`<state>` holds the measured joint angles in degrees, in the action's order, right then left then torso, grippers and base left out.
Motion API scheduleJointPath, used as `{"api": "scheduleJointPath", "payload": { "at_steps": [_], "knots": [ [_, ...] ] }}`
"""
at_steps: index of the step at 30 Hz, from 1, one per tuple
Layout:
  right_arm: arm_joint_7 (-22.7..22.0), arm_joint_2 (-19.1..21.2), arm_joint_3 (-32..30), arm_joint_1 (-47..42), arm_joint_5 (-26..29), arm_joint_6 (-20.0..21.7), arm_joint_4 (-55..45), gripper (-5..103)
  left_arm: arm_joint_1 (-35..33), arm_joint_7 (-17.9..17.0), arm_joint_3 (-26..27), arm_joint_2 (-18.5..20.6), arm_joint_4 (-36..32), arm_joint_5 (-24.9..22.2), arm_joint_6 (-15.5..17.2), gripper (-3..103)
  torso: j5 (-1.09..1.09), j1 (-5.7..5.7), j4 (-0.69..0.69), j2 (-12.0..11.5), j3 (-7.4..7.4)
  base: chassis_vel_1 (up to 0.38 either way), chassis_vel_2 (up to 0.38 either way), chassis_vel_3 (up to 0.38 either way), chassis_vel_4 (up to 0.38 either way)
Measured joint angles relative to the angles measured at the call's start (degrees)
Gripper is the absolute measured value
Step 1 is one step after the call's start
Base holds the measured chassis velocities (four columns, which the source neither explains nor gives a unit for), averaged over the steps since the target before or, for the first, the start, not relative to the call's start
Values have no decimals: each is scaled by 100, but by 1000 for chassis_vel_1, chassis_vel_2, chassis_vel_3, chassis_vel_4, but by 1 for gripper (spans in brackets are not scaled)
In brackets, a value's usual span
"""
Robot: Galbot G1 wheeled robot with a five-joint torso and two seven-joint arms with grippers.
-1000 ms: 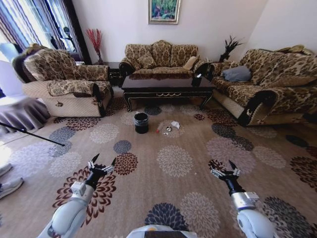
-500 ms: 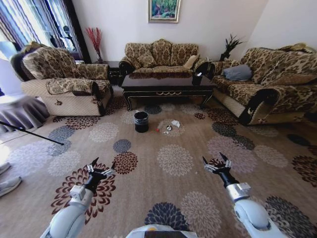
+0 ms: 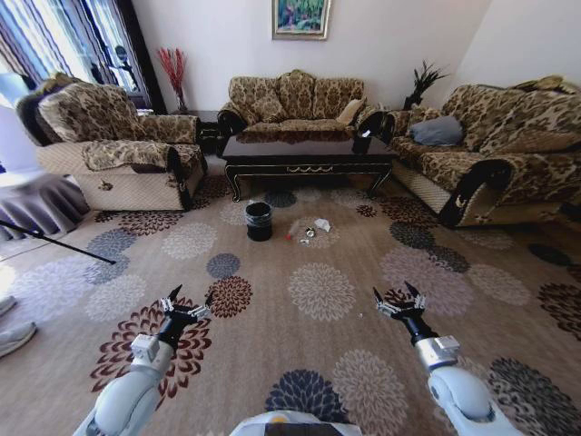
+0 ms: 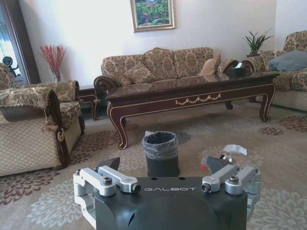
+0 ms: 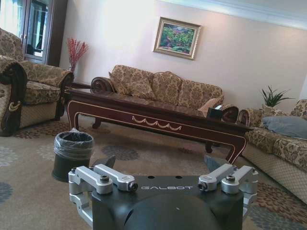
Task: Move to the front of the table and pick up the trash from the floor, then place it into the trash bin.
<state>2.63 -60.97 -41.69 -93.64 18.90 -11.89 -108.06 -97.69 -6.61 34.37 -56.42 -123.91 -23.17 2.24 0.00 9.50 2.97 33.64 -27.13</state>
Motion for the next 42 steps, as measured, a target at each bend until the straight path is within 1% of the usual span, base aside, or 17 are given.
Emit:
{"api": "scheduleJointPath", "payload": {
  "at_steps": [1,4,5,6,7,8,12,16,21,27,32,42],
  "knots": [
    [-1,-21,-5,-7,7,1,-8,100,-16,0,0,-4,-2,-3,2,100,-1,-12,0,-27,16,0,0,0,0],
    [-56,-85,13,-13,361,77,-39,100,-47,-1,-5,-31,0,18,-2,100,0,-49,-3,-112,65,0,0,0,0],
    [-56,-85,13,-13,361,77,-39,100,-47,-1,-5,-31,0,18,-2,100,0,-49,-3,-112,65,0,0,0,0],
    [-64,-96,18,-19,418,92,-43,100,-47,-2,-15,-43,2,30,-4,100,0,-57,-2,-135,79,0,0,0,0],
    [-73,-118,20,-28,455,101,-44,100,-47,-10,-41,-73,5,50,-5,100,-1,-74,2,-179,105,0,0,0,0],
    [-76,-130,20,-30,461,101,-44,100,-48,-12,-56,-88,9,56,-5,100,-1,-85,2,-208,122,0,0,0,0],
    [-71,-140,-1,-32,369,83,-33,100,-41,-15,-65,-101,34,64,-5,100,0,-122,-2,-302,178,0,0,0,0],
    [-63,-139,-43,-54,298,62,-34,100,-25,-16,-58,-101,48,50,-5,100,0,-150,-1,-376,225,0,0,0,0],
    [-50,-231,-105,-94,259,42,-60,100,-22,-33,-65,-110,31,36,20,100,-1,-213,-1,-528,317,0,0,0,0],
    [-57,-287,-135,-123,246,34,-61,100,-15,-34,-61,-95,48,27,23,100,0,-256,-1,-642,383,0,0,0,0],
    [-53,-326,-210,-201,206,28,-89,100,-30,-34,-71,-101,53,12,40,100,0,-310,-1,-789,478,0,0,0,0],
    [-22,-360,-344,-355,188,13,-179,100,-35,-32,-93,-109,70,-12,41,100,0,-383,-1,-1008,626,0,0,0,0]
  ]
}}
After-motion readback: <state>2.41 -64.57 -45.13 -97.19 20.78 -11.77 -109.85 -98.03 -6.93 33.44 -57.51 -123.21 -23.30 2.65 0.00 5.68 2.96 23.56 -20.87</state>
